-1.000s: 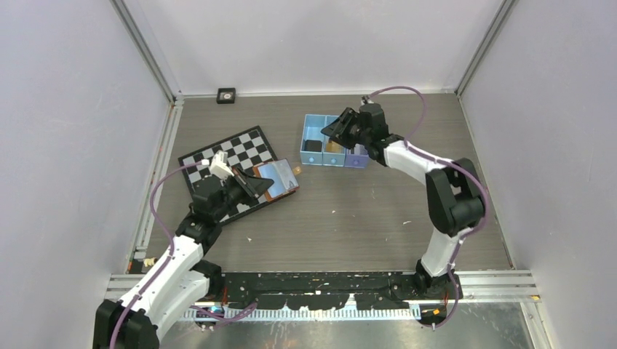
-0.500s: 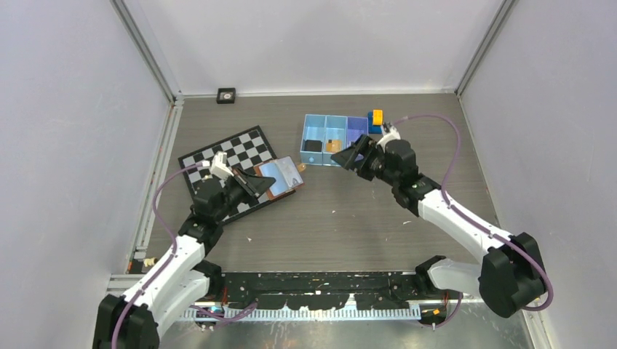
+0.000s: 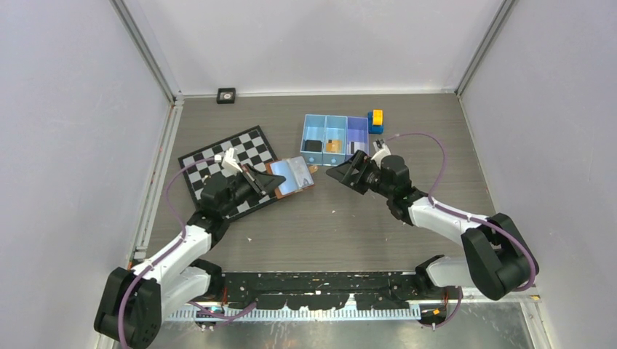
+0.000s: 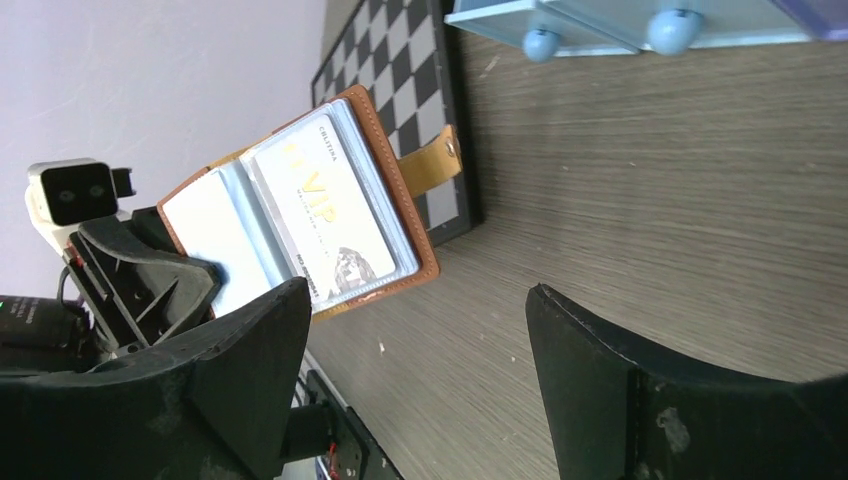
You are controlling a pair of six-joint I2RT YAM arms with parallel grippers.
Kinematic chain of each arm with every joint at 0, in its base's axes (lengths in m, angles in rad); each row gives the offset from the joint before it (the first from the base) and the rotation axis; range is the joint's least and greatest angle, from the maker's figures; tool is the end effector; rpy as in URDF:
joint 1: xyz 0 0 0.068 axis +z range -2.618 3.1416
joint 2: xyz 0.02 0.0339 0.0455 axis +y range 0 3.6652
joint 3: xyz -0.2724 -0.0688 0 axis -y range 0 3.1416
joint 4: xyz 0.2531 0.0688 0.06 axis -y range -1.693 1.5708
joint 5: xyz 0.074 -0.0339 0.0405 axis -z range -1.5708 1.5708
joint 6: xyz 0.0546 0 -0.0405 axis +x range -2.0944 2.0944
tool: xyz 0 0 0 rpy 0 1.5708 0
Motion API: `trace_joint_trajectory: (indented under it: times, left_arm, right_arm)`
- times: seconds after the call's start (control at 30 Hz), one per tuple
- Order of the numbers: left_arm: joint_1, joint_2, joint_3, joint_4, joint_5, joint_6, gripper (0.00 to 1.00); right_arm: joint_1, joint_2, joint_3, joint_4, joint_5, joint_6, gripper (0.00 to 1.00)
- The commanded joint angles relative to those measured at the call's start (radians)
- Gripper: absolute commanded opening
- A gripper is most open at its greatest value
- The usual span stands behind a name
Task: Take the credit cards out of the card holder
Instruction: Place the credit card in the storage box, then remove the credit card from the card holder.
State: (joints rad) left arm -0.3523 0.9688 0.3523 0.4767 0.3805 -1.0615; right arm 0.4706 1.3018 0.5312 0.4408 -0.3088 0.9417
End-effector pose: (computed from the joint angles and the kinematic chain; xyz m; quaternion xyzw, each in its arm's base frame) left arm 0.2093 -0.0985 0.2233 -0.1410 0.7381 -0.5269 0.3971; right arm 0.2512 0.1464 0.2020 0.1007 0.8026 0.4680 0.3559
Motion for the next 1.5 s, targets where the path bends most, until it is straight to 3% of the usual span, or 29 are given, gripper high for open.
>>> trace_joint_trajectory:
  times: [0.0,0.37,0.77,1.27,1.47]
  left_arm:
    - [-0.022,-0.034,-0.004,0.159,0.069,0.018,0.00]
    - [-0.051,0.002,0.011,0.271,0.175,0.015,0.00]
    - [-0.060,-0.017,0.020,0.279,0.238,0.026,0.00]
    - [-0.066,-0.028,-0.008,0.488,0.300,-0.029,0.00]
    - [-0.067,-0.033,-0.012,0.470,0.274,-0.029,0.00]
  right_arm:
    - [0.009,-0.024,-0.005,0.149,-0.059,0.017,0.84]
    - [0.044,-0.029,-0.051,0.354,-0.125,0.074,0.84]
    - [0.046,-0.098,-0.092,0.422,-0.125,0.130,0.85]
    - [0.046,-0.014,-0.080,0.521,-0.173,0.191,0.86]
    - [0.046,-0.010,-0.082,0.540,-0.187,0.198,0.86]
